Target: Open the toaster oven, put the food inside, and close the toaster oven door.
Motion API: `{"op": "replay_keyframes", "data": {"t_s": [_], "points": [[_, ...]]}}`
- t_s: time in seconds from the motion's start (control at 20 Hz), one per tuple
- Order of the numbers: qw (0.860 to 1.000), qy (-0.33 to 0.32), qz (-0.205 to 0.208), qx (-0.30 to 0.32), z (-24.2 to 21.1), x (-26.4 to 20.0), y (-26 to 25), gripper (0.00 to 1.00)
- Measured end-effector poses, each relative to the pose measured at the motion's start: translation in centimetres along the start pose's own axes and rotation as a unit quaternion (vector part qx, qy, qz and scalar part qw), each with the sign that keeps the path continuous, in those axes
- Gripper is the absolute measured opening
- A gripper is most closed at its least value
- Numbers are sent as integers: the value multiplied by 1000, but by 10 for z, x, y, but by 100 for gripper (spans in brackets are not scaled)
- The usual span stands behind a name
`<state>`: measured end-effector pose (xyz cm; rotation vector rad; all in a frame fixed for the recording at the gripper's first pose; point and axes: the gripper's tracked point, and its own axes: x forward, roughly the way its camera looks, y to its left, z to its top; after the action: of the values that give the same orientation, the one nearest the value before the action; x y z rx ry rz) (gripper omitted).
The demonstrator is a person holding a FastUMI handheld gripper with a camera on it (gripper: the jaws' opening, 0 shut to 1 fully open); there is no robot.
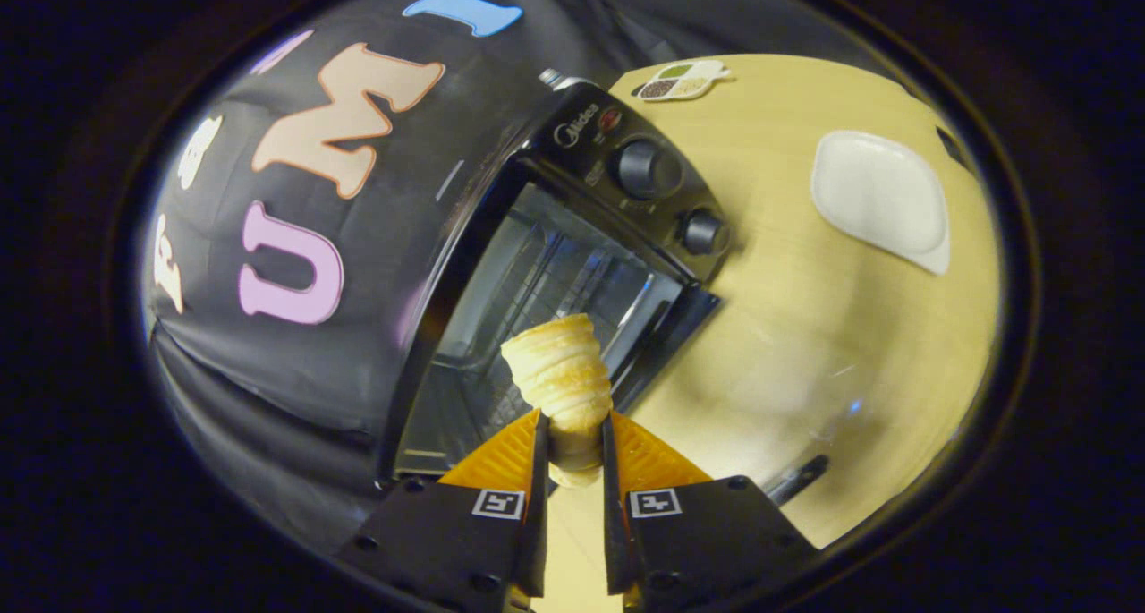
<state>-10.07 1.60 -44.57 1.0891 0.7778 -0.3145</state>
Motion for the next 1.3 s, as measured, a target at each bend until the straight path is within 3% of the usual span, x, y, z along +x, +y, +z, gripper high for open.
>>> {"op": "replay_keyframes", "data": {"t_s": [0.4, 0.8, 0.95, 1.3], "points": [[997, -17, 47, 67, 6, 43, 38, 29], [997, -35, 36, 57, 13, 59, 27, 28], [997, -35, 41, 49, 12, 59, 27, 41], [998, -35, 33, 40, 10, 56, 23, 53]]}}
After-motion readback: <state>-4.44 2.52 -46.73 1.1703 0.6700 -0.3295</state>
